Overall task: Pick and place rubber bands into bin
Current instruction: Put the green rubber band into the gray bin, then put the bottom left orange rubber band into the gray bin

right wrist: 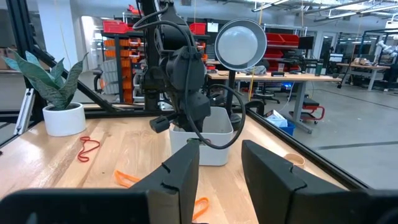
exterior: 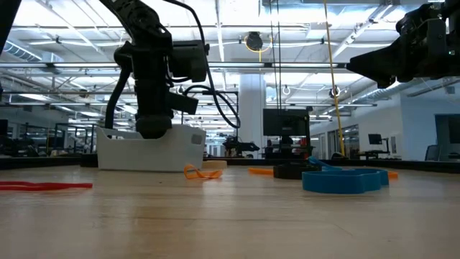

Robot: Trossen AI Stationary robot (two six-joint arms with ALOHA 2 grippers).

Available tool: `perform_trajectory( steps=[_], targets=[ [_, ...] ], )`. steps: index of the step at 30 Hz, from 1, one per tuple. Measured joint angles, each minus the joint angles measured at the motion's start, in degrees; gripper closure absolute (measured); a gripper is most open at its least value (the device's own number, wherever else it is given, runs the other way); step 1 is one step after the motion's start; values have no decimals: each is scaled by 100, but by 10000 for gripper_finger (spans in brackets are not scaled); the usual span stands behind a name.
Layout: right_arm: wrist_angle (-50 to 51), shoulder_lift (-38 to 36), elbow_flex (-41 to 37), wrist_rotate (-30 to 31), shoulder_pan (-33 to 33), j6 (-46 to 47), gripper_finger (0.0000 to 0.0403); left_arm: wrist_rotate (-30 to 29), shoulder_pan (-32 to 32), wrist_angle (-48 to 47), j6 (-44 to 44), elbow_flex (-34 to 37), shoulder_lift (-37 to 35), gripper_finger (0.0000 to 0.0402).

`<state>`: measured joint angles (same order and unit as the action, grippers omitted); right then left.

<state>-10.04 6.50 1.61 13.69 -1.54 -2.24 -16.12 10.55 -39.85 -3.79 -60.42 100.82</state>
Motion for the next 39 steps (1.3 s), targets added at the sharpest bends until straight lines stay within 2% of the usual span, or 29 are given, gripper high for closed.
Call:
perform_trajectory(
  steps=[15, 24, 32, 35, 39],
  targets=[
    [2, 0, -2, 0, 0, 1, 287, -32, 0, -46, 74, -2, 0, 354],
    [1, 0, -2, -1, 1, 2, 287, -45, -22, -58, 270, -9, 0, 321],
    [2, 0, -2, 0, 0, 0, 287, -46, -28, -56, 44, -9, 0, 315],
    [0, 0, -2, 0, 0, 1, 287, -46, -28, -53, 6, -9, 0, 298],
    [0, 0, -2, 0, 0, 0, 287, -46, -28, -40, 41, -9, 0, 251]
  ],
)
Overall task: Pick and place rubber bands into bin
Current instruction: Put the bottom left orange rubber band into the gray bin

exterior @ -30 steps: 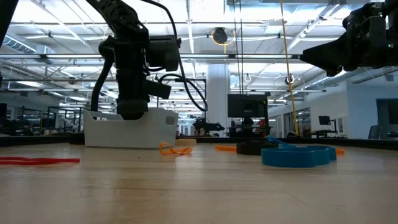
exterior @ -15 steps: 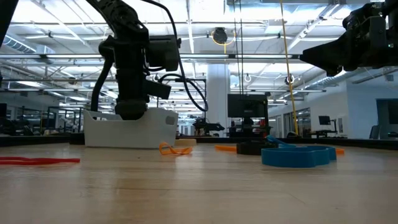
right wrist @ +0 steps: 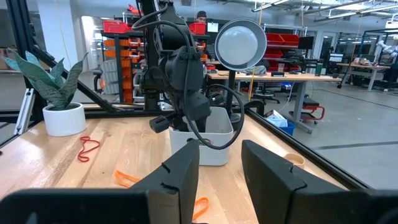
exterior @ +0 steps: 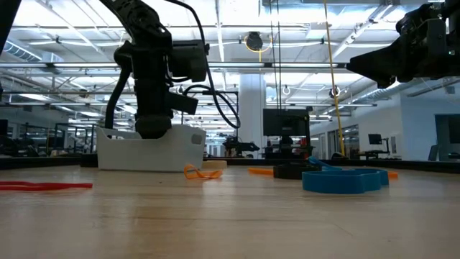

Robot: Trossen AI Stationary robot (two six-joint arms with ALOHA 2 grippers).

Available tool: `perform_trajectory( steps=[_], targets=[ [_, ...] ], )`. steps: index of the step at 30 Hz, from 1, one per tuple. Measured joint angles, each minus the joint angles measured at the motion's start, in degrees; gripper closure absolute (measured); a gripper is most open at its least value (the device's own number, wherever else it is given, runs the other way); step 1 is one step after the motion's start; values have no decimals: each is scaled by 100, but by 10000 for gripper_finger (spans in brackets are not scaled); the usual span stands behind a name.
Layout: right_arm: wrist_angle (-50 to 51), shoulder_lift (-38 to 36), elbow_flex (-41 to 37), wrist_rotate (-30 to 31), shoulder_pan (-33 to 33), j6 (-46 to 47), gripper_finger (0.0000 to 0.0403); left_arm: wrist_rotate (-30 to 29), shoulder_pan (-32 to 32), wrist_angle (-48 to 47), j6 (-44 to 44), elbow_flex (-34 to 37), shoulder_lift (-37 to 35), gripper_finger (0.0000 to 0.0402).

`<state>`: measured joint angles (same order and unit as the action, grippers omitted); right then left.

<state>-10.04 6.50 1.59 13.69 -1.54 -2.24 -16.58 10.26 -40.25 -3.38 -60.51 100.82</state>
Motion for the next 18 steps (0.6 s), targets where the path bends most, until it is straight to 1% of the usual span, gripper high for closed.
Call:
perform_trajectory(
  steps=[3, 6, 10, 13, 15, 18],
  targets=[
    [0, 0, 1, -1, 1, 1, 287, 1, 0, -21, 145, 0, 0, 219],
    [-1, 0, 0, 0, 0, 0, 287, 3, 0, -66, 117, 0, -140, 198],
    [-1, 0, 2, 0, 0, 0, 287, 4, 0, -71, 52, 0, -492, 183],
    [0, 0, 0, 0, 0, 1, 287, 22, -7, -47, -22, -2, -868, 182],
    [2, 0, 0, -2, 0, 2, 287, 201, -14, -61, -227, -2, -1117, 183],
    [1, 0, 2, 0, 0, 0, 287, 684, -39, 24, -541, -2, -1499, 181]
  ],
)
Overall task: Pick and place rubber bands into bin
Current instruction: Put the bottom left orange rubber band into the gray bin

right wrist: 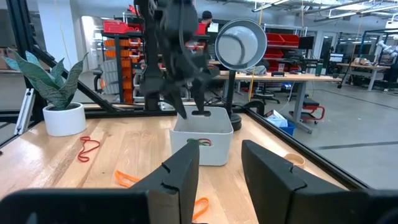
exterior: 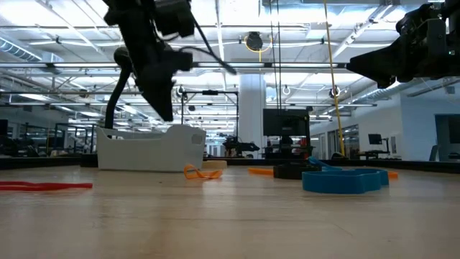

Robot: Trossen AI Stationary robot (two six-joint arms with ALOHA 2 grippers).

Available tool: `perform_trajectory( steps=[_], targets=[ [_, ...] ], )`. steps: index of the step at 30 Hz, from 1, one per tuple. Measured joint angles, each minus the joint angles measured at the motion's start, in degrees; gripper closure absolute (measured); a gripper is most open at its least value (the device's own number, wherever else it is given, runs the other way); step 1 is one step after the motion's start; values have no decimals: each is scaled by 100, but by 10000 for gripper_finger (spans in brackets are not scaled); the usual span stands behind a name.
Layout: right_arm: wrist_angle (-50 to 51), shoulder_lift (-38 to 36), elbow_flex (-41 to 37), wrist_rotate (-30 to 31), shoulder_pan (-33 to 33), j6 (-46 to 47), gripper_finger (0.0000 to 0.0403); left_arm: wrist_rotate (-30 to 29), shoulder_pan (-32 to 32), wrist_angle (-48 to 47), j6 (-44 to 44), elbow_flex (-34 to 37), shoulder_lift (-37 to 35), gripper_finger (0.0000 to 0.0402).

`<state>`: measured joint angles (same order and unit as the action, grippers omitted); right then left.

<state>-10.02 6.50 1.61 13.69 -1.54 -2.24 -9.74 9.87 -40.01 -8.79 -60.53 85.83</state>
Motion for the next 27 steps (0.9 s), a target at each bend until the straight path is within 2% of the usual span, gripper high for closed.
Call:
perform_trajectory(
  steps=[4, 10, 21, 27],
  targets=[
    [-1, 0, -1, 0, 1, 0, 287, 526, -84, 90, -45, 0, -393, 183],
    [-3, 0, -1, -1, 1, 0, 287, 470, -376, 189, 84, 0, -703, 181],
    [-50, 0, -1, -2, 0, 1, 287, 428, -1220, 1222, 98, 2, -462, 183],
    [-99, 4, 0, -19, 0, 2, 287, 424, -1722, 1432, 149, 13, -276, 183]
  ],
)
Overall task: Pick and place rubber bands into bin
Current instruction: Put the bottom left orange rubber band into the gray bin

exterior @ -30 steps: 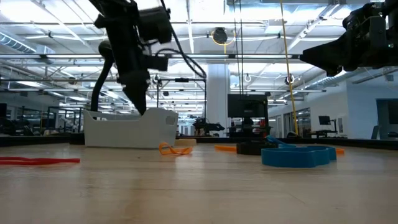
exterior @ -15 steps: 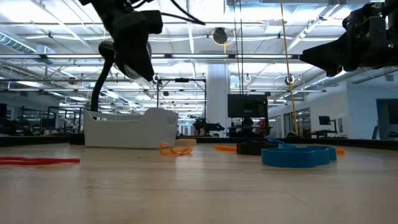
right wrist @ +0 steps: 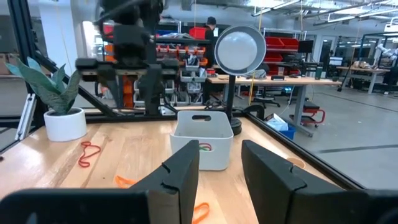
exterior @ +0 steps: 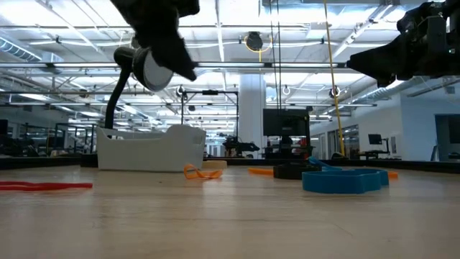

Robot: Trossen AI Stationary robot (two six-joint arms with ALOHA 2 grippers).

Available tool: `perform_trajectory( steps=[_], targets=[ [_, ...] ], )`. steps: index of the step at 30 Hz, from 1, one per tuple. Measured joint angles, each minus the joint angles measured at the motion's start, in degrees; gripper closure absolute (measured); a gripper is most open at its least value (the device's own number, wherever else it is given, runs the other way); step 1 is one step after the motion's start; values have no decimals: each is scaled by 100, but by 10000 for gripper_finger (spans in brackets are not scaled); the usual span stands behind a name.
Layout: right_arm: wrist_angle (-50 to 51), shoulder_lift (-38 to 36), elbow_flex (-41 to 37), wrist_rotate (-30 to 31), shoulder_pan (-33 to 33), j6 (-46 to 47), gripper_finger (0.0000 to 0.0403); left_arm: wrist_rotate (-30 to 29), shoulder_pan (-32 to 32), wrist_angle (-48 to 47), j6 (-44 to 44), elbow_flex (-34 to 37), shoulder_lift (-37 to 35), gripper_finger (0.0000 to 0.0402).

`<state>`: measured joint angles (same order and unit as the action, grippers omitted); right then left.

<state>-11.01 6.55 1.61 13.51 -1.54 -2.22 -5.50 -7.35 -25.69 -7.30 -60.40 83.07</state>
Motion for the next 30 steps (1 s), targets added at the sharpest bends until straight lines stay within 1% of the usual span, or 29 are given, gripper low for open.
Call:
perform_trajectory(
  steps=[2, 4, 7, 11, 18, 25, 30],
  targets=[
    [-2, 7, -1, -1, 0, 0, 287, -36, -166, 224, 194, -26, 155, 183],
    [-24, 27, 0, 1, 0, 2, 287, -133, -335, 169, 390, -6, 289, 183],
    [-38, 53, -2, -4, 0, 2, 287, -247, -544, 450, 646, -20, 607, 183],
    [-69, 107, -1, -3, 0, 112, 287, -447, -710, 552, 784, -9, 1088, 183],
    [-87, 188, 0, -5, 0, 155, 287, -507, -794, 636, 660, -9, 1745, 183],
    [-102, 205, 0, -5, 0, 157, 287, -568, -769, 740, 402, -9, 2151, 183],
    [-90, 215, -2, -4, 0, 157, 287, -675, -760, 961, 397, -17, 2449, 183]
  ],
)
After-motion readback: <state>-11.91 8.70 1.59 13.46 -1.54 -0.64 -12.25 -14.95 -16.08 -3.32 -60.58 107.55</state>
